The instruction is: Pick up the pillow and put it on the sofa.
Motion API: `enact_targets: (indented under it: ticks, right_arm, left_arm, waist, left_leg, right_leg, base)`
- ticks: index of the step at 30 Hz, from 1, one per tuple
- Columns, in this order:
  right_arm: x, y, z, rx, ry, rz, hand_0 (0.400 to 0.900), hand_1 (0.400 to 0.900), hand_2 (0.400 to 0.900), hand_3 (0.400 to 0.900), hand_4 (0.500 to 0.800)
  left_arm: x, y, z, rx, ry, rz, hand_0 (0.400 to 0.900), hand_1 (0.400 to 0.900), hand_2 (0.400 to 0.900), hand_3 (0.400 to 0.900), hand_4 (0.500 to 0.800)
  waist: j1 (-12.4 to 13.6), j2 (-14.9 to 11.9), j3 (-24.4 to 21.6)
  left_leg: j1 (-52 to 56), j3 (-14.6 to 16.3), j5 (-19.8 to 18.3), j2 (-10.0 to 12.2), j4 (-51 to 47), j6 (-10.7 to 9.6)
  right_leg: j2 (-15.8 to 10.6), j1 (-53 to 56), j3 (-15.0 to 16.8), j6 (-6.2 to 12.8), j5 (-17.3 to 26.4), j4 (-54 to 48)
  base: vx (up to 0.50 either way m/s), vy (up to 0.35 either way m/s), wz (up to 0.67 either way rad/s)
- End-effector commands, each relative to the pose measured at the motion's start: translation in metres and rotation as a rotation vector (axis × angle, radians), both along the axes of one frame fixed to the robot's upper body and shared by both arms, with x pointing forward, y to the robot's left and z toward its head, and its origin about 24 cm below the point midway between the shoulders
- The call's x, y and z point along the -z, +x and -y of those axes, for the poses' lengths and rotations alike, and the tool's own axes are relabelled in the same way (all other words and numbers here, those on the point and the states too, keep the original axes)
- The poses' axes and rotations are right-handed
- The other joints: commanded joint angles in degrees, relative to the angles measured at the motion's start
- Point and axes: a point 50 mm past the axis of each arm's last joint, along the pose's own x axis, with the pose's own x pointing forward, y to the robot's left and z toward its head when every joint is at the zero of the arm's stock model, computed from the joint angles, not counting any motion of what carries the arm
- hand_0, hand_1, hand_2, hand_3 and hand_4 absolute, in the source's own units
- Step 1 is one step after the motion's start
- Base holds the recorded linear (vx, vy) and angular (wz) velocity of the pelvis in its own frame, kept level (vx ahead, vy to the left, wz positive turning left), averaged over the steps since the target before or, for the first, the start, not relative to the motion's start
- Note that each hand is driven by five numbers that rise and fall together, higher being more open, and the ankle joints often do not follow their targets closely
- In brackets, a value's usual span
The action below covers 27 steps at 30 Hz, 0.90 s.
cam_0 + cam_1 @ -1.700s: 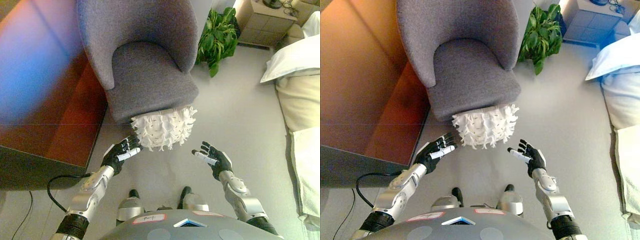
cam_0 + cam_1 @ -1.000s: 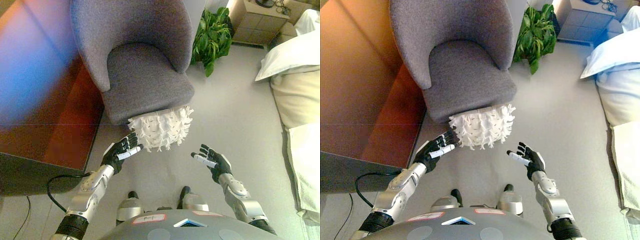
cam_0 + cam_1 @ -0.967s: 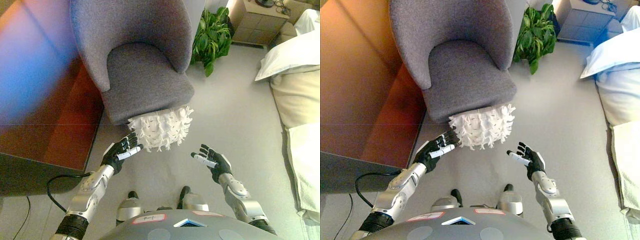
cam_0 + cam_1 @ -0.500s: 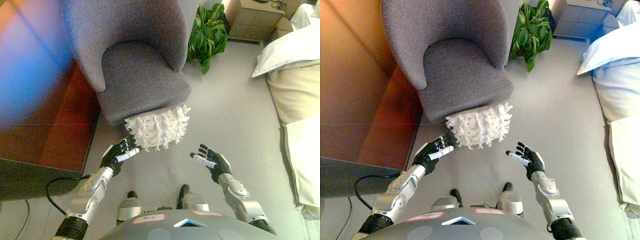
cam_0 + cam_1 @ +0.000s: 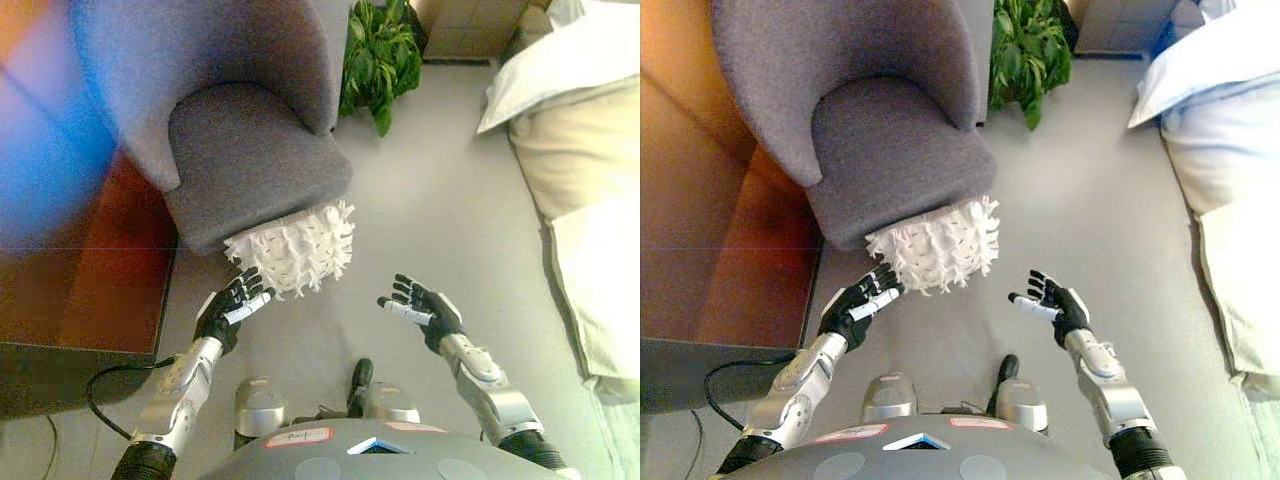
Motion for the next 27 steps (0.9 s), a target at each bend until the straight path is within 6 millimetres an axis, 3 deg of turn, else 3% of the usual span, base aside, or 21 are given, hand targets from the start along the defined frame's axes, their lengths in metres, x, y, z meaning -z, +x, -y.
enact_targets:
  ticks: [1, 4, 8, 10, 13, 16, 19, 21, 24, 27]
  right_arm:
    - [-0.031, 0.018, 0.008, -0.045, -0.041, 0.188, 0.9, 0.9, 0.9, 0.9, 0.8]
    - [-0.03, 0.012, 0.009, -0.056, -0.051, 0.183, 0.9, 0.9, 0.9, 0.9, 0.8]
    - [-0.029, 0.003, 0.011, -0.072, -0.054, 0.171, 0.9, 0.9, 0.9, 0.9, 0.8]
    - [-0.029, 0.002, 0.012, -0.073, -0.05, 0.169, 0.9, 0.9, 0.9, 0.9, 0.8]
    - [-0.029, 0.006, 0.011, -0.101, -0.042, 0.175, 0.9, 0.9, 0.9, 0.9, 0.8]
    - [-0.027, 0.005, 0.009, -0.089, -0.017, 0.159, 0.9, 0.9, 0.9, 0.9, 0.8]
    - [-0.024, 0.003, 0.003, -0.071, 0.035, 0.15, 0.9, 0.9, 0.9, 0.9, 0.8]
    - [-0.023, 0.004, -0.004, -0.055, 0.048, 0.153, 0.9, 0.9, 0.9, 0.9, 0.8]
    - [-0.023, 0.009, -0.01, -0.034, 0.061, 0.16, 0.9, 0.9, 0.9, 0.9, 0.8]
    - [-0.026, 0.014, -0.018, -0.023, 0.061, 0.182, 0.9, 0.9, 0.9, 0.9, 0.8]
  left_arm:
    - [-0.039, 0.016, -0.005, 0.004, -0.034, 0.238, 0.9, 0.9, 0.9, 0.9, 0.8]
    - [-0.036, 0.013, -0.004, -0.013, -0.058, 0.232, 0.9, 0.9, 0.9, 0.9, 0.8]
    - [-0.029, 0.003, 0.0, -0.04, -0.086, 0.217, 0.9, 0.9, 0.9, 0.9, 0.8]
    - [-0.027, 0.001, 0.002, -0.031, -0.088, 0.218, 0.9, 0.9, 0.9, 0.9, 0.8]
    - [-0.028, 0.001, 0.001, -0.028, -0.08, 0.224, 0.9, 0.9, 0.9, 0.9, 0.8]
    - [-0.029, 0.006, -0.007, -0.04, -0.068, 0.218, 0.9, 0.9, 0.9, 0.9, 0.8]
    - [-0.037, 0.011, -0.012, 0.003, -0.018, 0.242, 0.9, 0.9, 0.9, 0.9, 0.8]
    - [-0.04, 0.012, -0.016, 0.022, -0.004, 0.243, 0.9, 0.9, 0.9, 0.9, 0.8]
    - [-0.041, 0.012, -0.018, 0.046, 0.017, 0.233, 0.9, 0.9, 0.9, 0.9, 0.8]
    - [-0.041, 0.014, -0.018, 0.08, 0.039, 0.216, 0.9, 0.9, 0.9, 0.9, 0.8]
  waist:
    - [0.82, 0.84, -0.46]
    - [1.27, 2.93, -0.44]
    - [3.11, 4.15, 0.46]
    - [3.77, 4.24, 1.04]
    - [4.09, 3.75, 1.47]
    - [3.78, 2.5, 1.38]
    - [4.63, 0.89, 0.36]
    - [5.38, -0.21, -0.67]
    - [6.19, -1.14, -2.54]
    - [7.12, -2.05, -4.36]
  left_leg:
    - [0.3, 2.2, 5.95, 0.85, -6.71, -0.04]
    - [0.11, 2.97, 9.81, -0.37, -18.14, -0.82]
    - [-4.33, 2.24, 17.23, 0.73, -26.43, -2.58]
    - [-6.68, 4.19, 18.87, 1.51, -26.24, -3.07]
    - [-7.41, 5.81, 16.99, 2.43, -26.56, -3.62]
    - [-6.82, 9.87, 11.45, 2.68, -23.77, -0.78]
    - [-6.51, 10.6, 6.93, 1.53, -21.51, 2.34]
    - [-5.27, 9.46, 4.09, -1.68, -21.59, 4.85]
    - [-4.53, 8.54, 1.39, -5.28, -21.95, 7.09]
    - [-4.13, 7.75, -1.84, -10.2, -22.05, 10.53]
  right_leg:
    - [-0.07, 1.67, -1.33, 2.76, -2.57, 2.01]
    - [1.8, 2.94, -0.51, 3.3, -4.11, 2.25]
    - [4.01, 7.07, 2.45, 2.55, -6.94, 2.1]
    - [4.32, 8.82, 2.55, 2.05, -8.44, 2.61]
    - [3.35, 10.63, 1.65, 2.25, -11.35, 4.54]
    - [1.23, 12.19, -0.36, 3.39, -13.75, 8.3]
    - [-1.03, 12.9, -2.06, 5.48, -14.83, 12.88]
    - [-3.19, 11.66, -2.19, 7.93, -12.89, 17.41]
    - [-4.6, 10.55, -1.98, 9.48, -10.99, 21.09]
    - [-6.03, 8.44, -1.37, 11.84, -3.78, 31.71]
  base:
    - [0.24, 0.126, 0.01]
    - [0.27, 0.158, -0.12]
    - [0.37, 0.168, -0.34]
    - [0.36, 0.136, -0.19]
    - [0.39, 0.161, -0.18]
    - [0.36, 0.196, -0.02]
    - [0.4, 0.204, 0.15]
    - [0.43, 0.238, 0.17]
    - [0.37, 0.222, 0.1]
    - [0.32, 0.238, 0.15]
